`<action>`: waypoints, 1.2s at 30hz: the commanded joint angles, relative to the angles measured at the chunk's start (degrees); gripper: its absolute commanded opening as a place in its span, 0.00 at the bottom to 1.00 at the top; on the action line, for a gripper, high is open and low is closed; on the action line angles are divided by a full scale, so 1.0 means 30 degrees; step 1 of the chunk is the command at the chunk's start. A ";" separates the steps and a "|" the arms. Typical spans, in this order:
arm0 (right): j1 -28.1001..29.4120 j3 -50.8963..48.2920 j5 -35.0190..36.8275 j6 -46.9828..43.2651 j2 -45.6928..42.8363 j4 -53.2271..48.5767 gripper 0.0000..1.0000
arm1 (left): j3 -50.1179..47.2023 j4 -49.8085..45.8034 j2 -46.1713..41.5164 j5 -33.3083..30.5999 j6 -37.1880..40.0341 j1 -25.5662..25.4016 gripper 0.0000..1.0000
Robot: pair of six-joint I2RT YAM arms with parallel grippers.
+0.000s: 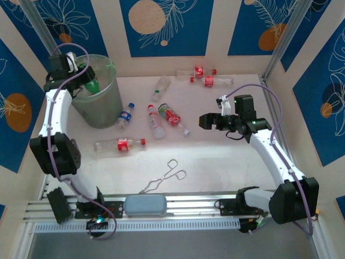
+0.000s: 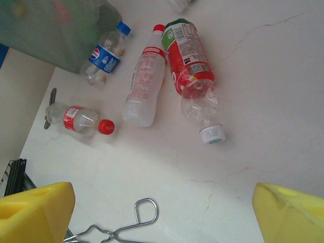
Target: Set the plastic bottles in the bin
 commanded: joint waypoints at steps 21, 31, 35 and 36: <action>-0.0327 -0.0285 0.0665 0.1421 -0.0685 0.0588 0.89 | -0.0766 -0.1647 0.2599 0.1592 0.3634 -0.1177 0.00; -0.1872 0.0710 0.1493 0.4285 0.0558 0.1953 0.89 | -0.0962 -0.1514 0.2970 0.1794 0.3606 -0.1295 0.36; -0.2263 0.0826 0.1761 0.5185 0.0898 0.2479 0.88 | -0.0947 -0.1545 0.2897 0.1804 0.3694 -0.1313 0.48; -0.2282 0.0883 0.1862 0.5367 0.1001 0.2568 0.88 | -0.0970 -0.1552 0.2881 0.1811 0.3737 -0.1305 0.52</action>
